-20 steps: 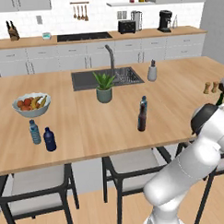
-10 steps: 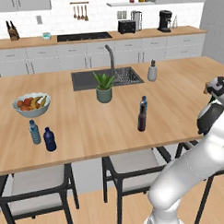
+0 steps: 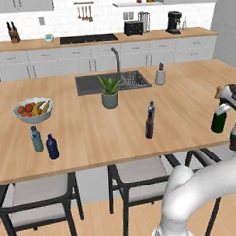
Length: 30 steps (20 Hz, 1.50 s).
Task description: Move the plastic bottles in the middle to the plastics group, and the glass bottles in the middle to the glass group.
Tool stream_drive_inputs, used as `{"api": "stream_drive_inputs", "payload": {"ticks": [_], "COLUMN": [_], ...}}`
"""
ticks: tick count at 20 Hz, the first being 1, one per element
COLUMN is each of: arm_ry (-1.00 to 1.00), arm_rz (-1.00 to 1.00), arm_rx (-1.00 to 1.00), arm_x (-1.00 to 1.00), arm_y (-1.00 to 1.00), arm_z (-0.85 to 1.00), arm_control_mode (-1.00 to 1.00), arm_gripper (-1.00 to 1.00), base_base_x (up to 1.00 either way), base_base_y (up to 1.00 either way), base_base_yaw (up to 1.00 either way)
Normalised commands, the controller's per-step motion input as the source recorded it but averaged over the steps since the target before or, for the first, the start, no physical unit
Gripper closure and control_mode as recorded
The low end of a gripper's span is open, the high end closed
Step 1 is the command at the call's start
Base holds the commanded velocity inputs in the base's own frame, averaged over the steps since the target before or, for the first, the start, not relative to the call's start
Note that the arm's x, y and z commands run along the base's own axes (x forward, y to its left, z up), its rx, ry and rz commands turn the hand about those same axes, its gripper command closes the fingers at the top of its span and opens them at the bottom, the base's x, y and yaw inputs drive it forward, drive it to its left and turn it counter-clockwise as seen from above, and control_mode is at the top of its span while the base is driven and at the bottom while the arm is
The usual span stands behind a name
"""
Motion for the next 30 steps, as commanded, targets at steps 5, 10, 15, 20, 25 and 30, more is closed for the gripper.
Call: {"api": "stream_drive_inputs", "payload": {"ticks": [5, 10, 15, 20, 25, 30], "arm_ry": [0.00, 0.00, 0.00, 0.00, -0.06, -0.10], "arm_rz": [0.00, -0.02, -0.03, -0.01, -0.04, -0.07], "arm_rx": [0.00, 0.00, 0.00, 0.00, -0.07, -0.07], "arm_x": [0.07, 0.05, 0.06, 0.00, -0.01, -0.04], "arm_y": [-0.18, -0.23, -0.23, -0.03, 0.00, -0.01], "arm_z": [-0.31, -0.21, -0.07, 0.01, 0.06, -0.05], "arm_control_mode": [-1.00, -1.00, -1.00, -1.00, -1.00, -1.00], "arm_gripper": [1.00, 1.00, 1.00, 1.00, 1.00, 1.00], "base_base_x": [0.00, 0.00, 0.00, 0.00, 0.00, 0.00], "base_base_y": [0.00, 0.00, 0.00, 0.00, 0.00, 0.00], "base_base_yaw": [0.00, 0.00, 0.00, 0.00, 0.00, 0.00]}}
